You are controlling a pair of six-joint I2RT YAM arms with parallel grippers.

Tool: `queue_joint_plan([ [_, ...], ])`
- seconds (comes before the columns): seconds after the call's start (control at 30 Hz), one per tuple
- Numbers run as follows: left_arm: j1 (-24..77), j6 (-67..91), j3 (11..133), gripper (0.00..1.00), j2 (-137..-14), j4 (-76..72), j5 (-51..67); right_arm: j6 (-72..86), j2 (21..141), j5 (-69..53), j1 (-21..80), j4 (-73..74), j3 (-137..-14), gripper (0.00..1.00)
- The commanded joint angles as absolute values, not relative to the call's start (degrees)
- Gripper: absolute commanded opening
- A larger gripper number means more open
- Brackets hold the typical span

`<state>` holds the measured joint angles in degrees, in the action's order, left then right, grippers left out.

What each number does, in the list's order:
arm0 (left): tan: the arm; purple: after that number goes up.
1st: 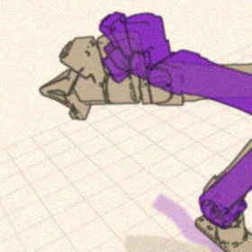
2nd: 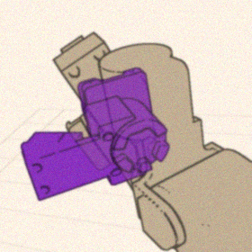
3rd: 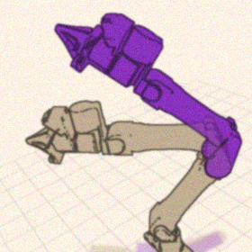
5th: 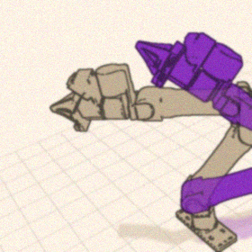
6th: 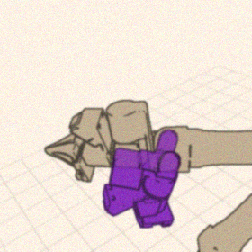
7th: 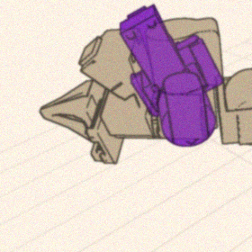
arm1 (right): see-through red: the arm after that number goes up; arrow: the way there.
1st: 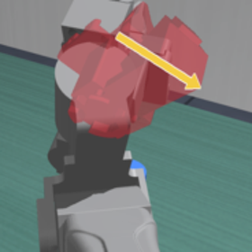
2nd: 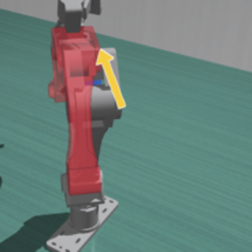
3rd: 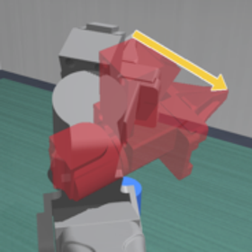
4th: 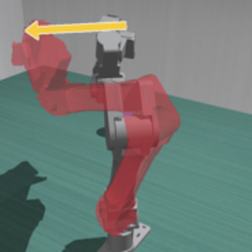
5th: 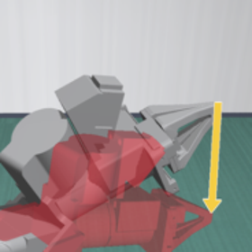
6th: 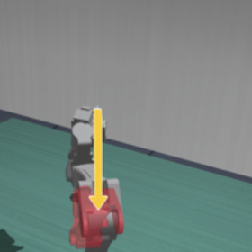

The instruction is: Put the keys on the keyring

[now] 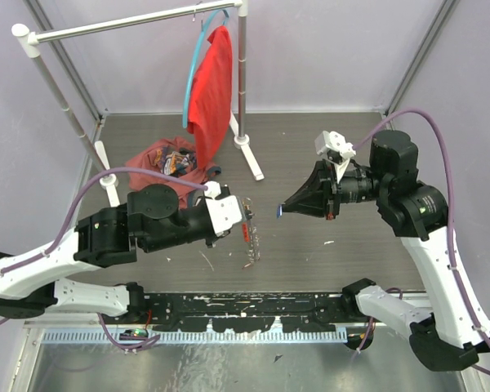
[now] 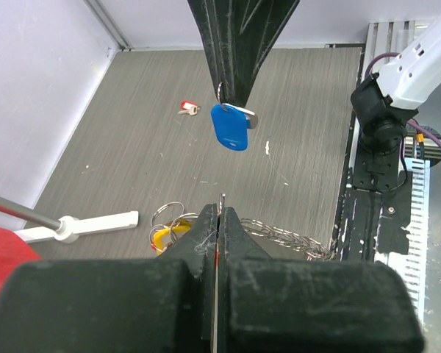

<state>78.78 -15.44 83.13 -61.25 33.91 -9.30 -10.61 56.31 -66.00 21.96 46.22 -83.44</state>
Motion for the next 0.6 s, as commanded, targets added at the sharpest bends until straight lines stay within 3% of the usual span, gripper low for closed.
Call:
queue_joint_plan([
  [0.0, 78.64, -16.39, 85.38, 0.00, -61.44, 33.31, -9.01, -6.60, 55.57, -63.32, 25.05, 44.32, -83.70, 0.01],
  [0.27, 78.68, -15.51, 85.39, 0.00, -60.94, 33.03, -10.31, -5.38, 58.38, -58.83, 32.50, 43.08, -85.50, 0.01],
  [0.57, 78.66, -17.24, 77.31, 0.00, -54.84, 23.88, -6.44, 1.14, 59.93, -56.45, 37.67, 35.23, -84.25, 0.01],
])
